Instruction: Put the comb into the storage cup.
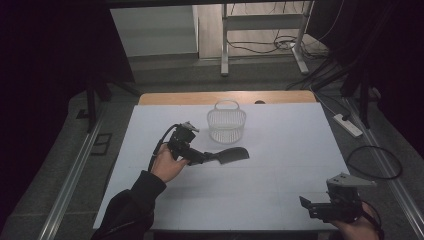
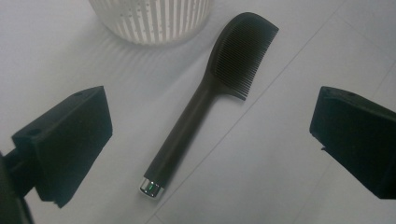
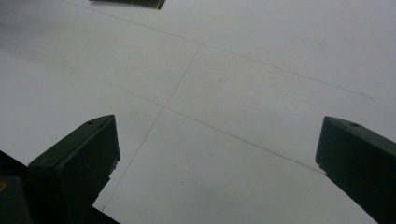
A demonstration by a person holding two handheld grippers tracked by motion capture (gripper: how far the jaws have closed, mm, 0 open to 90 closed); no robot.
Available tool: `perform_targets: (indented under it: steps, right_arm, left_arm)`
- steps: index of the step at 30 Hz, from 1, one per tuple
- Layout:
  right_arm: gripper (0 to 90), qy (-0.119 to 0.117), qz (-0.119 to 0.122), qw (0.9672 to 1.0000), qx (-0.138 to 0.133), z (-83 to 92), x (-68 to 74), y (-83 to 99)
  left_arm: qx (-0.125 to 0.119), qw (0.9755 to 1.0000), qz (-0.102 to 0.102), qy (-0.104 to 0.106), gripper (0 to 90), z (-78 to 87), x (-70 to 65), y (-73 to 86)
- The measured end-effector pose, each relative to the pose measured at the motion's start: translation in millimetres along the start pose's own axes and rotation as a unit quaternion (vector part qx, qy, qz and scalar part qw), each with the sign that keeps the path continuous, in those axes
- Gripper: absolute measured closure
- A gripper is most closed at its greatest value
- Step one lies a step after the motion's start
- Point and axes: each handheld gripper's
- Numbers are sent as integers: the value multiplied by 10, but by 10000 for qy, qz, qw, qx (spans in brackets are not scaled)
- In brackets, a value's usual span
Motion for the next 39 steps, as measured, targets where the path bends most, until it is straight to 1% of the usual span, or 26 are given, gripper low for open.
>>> perform_targets:
  steps: [4,8,10,15,19,26,28,30,31,33,34,35,37,39]
  right_arm:
    - [0,-1,0,10000,2,0,1,0]
    - [0,-1,2,10000,5,0,1,0]
    - [0,-3,0,10000,4,0,0,0]
    - [0,-6,4,10000,6,0,-1,1]
    - [0,-8,1,10000,12,-2,-1,0]
    - [0,-14,9,10000,19,-3,0,0]
    - [1,-14,12,10000,17,-3,0,1]
    - [1,-15,13,10000,21,-3,0,1]
    - [1,-15,13,10000,21,-3,0,1]
    - [1,-15,15,10000,24,-5,1,0]
    - [1,-14,16,10000,24,-5,1,0]
    - [2,-15,17,10000,25,-5,2,0]
    - [3,-17,18,10000,26,-5,2,0]
    - [4,-28,22,10000,33,-7,2,0]
  left_arm:
    - [12,10000,-34,-14,0,-68,-6,-64]
    - [44,10000,-27,9,0,-120,-3,-103]
    - [70,10000,7,41,0,-183,3,-135]
    - [106,9999,-4,78,0,-255,18,-176]
    - [117,9999,-3,113,0,-316,3,-217]
    - [149,9997,-122,123,0,-401,-51,-295]
    - [181,9996,-200,120,32,-428,-61,-320]
    - [201,9994,-234,146,94,-447,-59,-327]
    - [201,9994,-234,146,150,-447,-59,-327]
    - [268,9992,-284,89,296,-475,-64,-329]
    - [297,9991,-292,87,395,-483,-63,-328]
    - [304,9992,-265,75,470,-492,-65,-326]
    - [312,9992,-257,59,609,-498,-68,-325]
    - [324,9990,-295,46,742,-504,-77,-324]
Point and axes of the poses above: each handheld gripper's, and its own axes: z roughly backward along the jaws, y roughly out of its underside, x roughly to its left, and after that the axes turned 11 degrees about -y, right-handed
